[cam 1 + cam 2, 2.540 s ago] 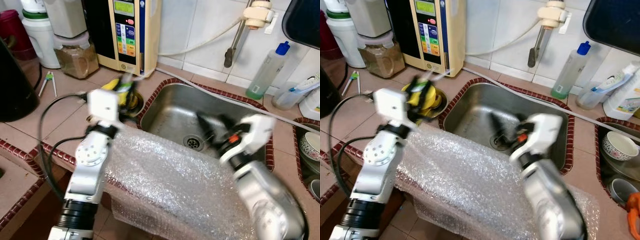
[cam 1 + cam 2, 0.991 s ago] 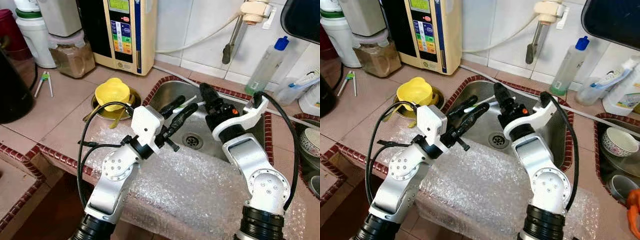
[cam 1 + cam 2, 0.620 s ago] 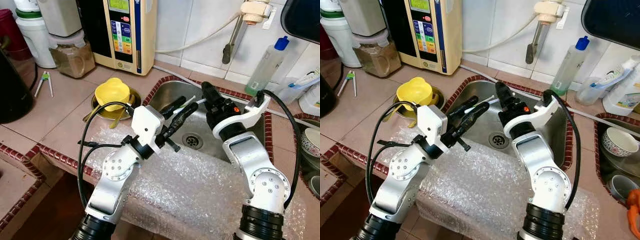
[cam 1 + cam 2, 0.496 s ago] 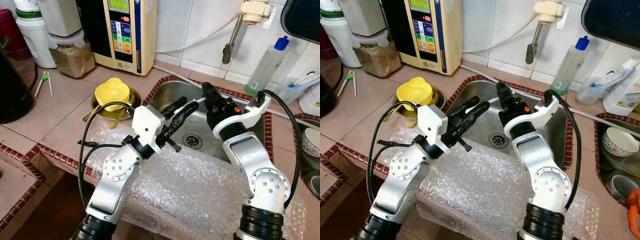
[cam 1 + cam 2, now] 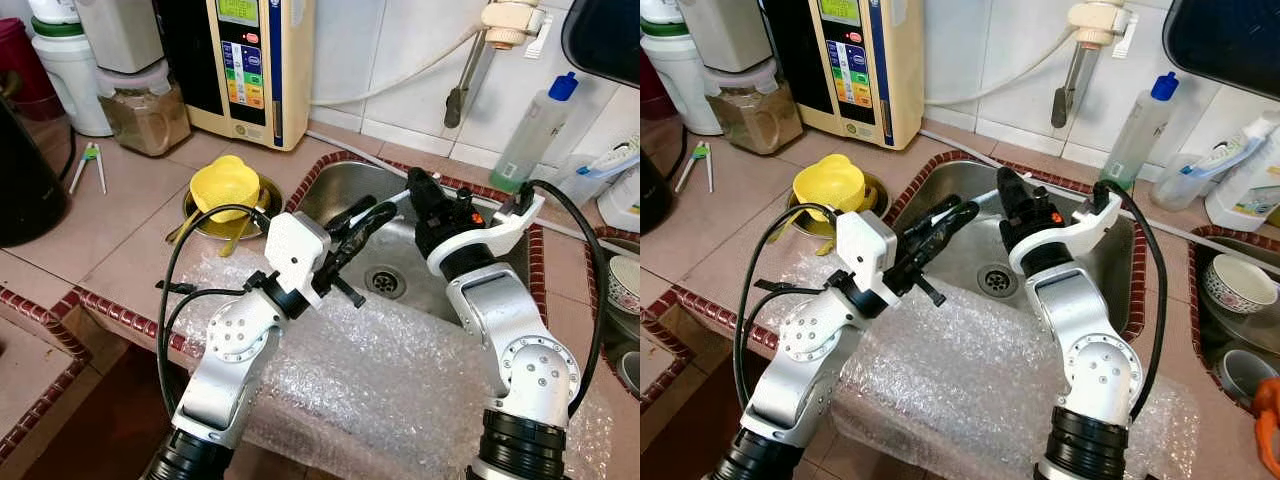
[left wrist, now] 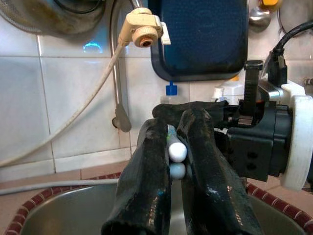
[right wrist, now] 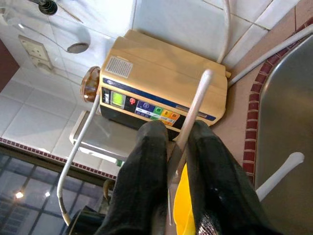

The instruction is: Kitchen organization

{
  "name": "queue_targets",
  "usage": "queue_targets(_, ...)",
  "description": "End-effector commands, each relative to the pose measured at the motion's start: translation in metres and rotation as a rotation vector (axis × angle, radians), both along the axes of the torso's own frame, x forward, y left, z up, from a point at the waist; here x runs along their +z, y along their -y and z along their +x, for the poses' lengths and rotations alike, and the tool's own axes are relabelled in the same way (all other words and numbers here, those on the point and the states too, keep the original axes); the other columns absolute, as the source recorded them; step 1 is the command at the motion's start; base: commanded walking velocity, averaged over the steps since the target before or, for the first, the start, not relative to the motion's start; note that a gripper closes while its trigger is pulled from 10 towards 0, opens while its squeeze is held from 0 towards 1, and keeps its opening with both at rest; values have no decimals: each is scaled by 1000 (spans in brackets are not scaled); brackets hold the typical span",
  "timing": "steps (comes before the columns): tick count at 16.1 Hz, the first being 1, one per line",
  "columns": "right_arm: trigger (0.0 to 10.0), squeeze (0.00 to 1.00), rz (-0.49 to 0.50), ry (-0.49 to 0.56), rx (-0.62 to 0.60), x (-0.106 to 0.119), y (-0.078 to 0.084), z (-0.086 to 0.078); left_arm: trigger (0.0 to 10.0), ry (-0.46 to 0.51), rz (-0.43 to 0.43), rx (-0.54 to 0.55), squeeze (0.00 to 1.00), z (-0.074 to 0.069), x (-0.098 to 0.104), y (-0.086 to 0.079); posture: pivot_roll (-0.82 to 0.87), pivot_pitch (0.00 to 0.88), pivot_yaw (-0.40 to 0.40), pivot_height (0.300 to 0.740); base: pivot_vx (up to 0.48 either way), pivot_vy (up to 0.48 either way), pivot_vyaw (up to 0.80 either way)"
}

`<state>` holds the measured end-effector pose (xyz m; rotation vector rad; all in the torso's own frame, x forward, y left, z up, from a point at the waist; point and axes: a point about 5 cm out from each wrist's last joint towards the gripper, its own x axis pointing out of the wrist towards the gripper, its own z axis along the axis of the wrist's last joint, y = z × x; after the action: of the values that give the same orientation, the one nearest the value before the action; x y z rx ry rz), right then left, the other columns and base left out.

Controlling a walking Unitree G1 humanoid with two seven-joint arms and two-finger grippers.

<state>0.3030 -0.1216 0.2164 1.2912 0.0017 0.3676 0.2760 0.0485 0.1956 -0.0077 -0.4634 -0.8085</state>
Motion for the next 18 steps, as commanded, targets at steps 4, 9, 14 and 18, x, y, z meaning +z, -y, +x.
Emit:
queue_targets(4,0,0,41,4,1,5,-3,3,0,9,14,-4,0,-2,-2,3,12,78,-66,740,0,0,0)
queue_targets(9,0,0,40,-9,-5,2,-3,3,10000,-3,34,3,0,-1,-7,3,8,80,-69,740,0,0,0)
queue_targets(14,0,0,32,-23,-20,-1,0,3,10000,-42,12,46,1000,5,-11,-2,6,83,-72,740,0,0,0)
queue_targets(18,0,0,-132,-35,-140,-7,11,8,10000,-113,44,41,1000,7,-22,-8,13,87,-66,740,0,0,0)
